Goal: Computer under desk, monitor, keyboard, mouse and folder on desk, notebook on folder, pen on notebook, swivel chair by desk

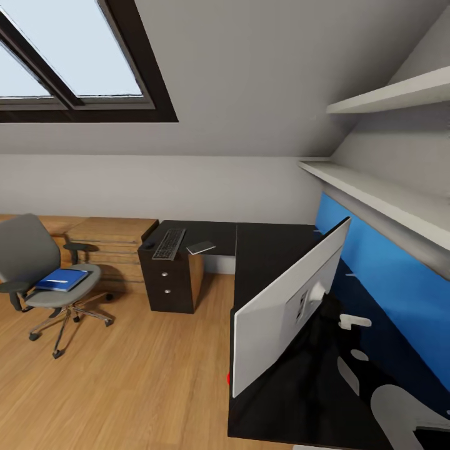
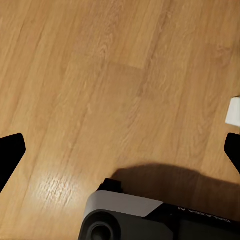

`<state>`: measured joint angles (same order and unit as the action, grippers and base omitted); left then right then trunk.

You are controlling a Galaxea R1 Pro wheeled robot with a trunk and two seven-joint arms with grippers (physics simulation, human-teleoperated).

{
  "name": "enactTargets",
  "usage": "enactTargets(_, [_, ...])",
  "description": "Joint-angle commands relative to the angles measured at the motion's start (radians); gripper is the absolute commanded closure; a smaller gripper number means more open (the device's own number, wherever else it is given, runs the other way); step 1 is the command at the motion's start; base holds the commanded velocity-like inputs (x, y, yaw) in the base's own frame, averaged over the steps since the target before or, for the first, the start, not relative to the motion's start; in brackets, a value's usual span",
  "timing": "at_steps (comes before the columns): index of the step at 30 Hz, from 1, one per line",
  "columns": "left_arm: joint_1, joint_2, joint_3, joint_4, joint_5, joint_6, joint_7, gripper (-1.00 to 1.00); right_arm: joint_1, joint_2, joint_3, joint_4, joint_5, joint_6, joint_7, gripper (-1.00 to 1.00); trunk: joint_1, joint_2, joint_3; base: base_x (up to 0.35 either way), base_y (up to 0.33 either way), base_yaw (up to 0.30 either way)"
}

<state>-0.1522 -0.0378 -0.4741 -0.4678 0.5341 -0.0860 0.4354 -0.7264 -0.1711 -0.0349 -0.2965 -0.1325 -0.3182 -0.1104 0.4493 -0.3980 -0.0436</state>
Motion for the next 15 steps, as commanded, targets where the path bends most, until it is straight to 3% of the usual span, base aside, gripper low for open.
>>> enactTargets(1, [-0.001, 0.001, -0.008, 0.0, 0.01, -0.006, 0.006, -1.0, -0.001, 0.0, 0.006, 0.004, -0.024, -0.006, -0.002, 1.0, 0.001, -0.002, -0.002, 0.0, 0.0, 0.0])
enactTargets(15, [-0.001, 0.001, -0.006, 0.0, 0.01, -0.006, 0.006, -1.0, -0.001, -0.001, 0.006, 0.004, -0.024, -0.007, -0.003, 1.0, 0.001, -0.002, -0.002, 0.0, 0.0, 0.0])
